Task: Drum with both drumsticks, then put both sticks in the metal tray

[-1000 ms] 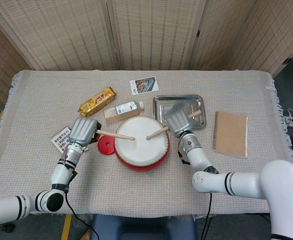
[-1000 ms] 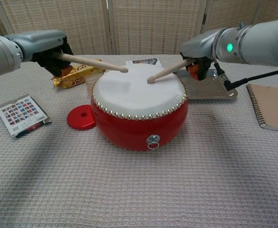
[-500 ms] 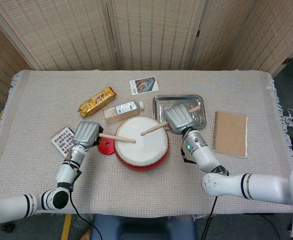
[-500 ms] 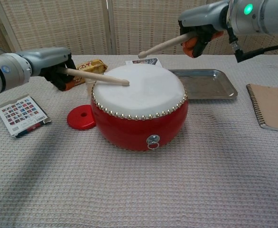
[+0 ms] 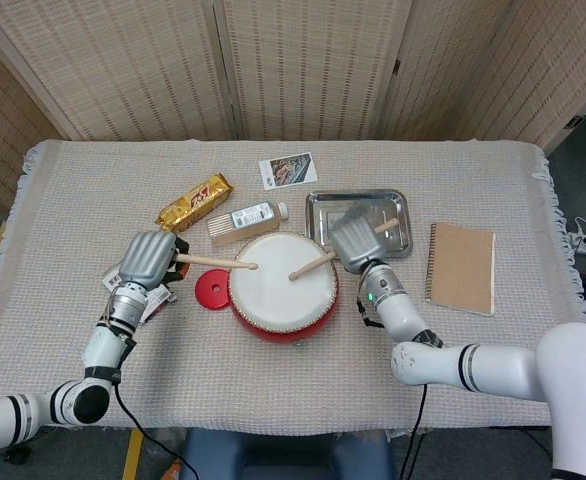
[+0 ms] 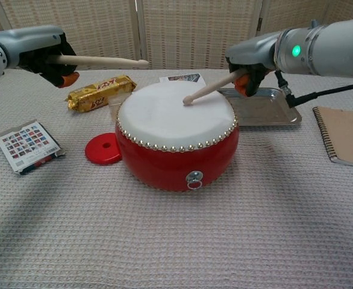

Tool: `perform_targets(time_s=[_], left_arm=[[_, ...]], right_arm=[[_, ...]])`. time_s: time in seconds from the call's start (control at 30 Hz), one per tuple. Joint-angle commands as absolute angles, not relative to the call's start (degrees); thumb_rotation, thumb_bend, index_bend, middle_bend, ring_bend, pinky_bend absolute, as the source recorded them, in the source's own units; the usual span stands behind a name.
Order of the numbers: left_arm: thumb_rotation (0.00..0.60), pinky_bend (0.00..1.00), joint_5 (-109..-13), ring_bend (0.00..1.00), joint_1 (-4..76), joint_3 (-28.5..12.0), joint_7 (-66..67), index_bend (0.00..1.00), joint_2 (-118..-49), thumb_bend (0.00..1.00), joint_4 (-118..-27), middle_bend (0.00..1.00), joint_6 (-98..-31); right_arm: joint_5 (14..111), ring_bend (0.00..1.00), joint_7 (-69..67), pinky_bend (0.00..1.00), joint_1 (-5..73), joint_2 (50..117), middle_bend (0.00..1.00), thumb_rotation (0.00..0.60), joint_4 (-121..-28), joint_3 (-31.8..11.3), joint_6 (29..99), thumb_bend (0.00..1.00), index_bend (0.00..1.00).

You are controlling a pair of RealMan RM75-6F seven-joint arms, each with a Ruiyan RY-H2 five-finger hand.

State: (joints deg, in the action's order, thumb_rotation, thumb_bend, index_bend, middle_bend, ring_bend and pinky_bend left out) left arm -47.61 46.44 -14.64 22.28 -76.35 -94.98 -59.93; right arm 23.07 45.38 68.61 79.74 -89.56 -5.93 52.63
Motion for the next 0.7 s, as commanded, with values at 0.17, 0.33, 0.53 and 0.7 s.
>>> perform_targets(time_s=[0.17, 0.33, 0.53, 0.7], left_arm=[[0.6, 1.0, -50.8, 1.0, 44.0, -13.8, 18.5, 0.94, -74.1, 0.75, -95.7, 1.0, -60.4], [0.6, 1.0, -52.5, 1.0, 42.5, -13.0, 16.9, 0.94, -73.3, 0.75, -96.1, 1.0, -61.0], [0.6, 1.0, -53.1, 1.0, 41.6, -12.1, 16.6, 0.94, -73.1, 0.75, -96.2, 1.0, -60.9], [0.6, 1.0, -53.2, 1.0, 40.8, -12.0, 16.5, 0.94, -72.4, 0.75, -96.5, 1.0, -61.2]], right_arm=[[27.6, 0.92, 28.8, 0.94, 61.7, 70.9, 1.0, 0.6, -90.5, -10.4, 45.8, 0.81, 1.0], [27.4, 0.89, 22.6, 0.94, 59.7, 74.1, 1.0, 0.6, -80.9, -9.4, 38.5, 0.81, 1.0], [29.8, 0.83, 18.0, 0.89, 60.0, 81.6, 1.0, 0.6, -66.6, -9.0, 30.9, 0.65, 1.0], [32.4, 0.74, 16.8, 0.84, 61.9, 87.5, 0.98, 0.6, -56.4, -9.0, 27.3, 0.51, 1.0]])
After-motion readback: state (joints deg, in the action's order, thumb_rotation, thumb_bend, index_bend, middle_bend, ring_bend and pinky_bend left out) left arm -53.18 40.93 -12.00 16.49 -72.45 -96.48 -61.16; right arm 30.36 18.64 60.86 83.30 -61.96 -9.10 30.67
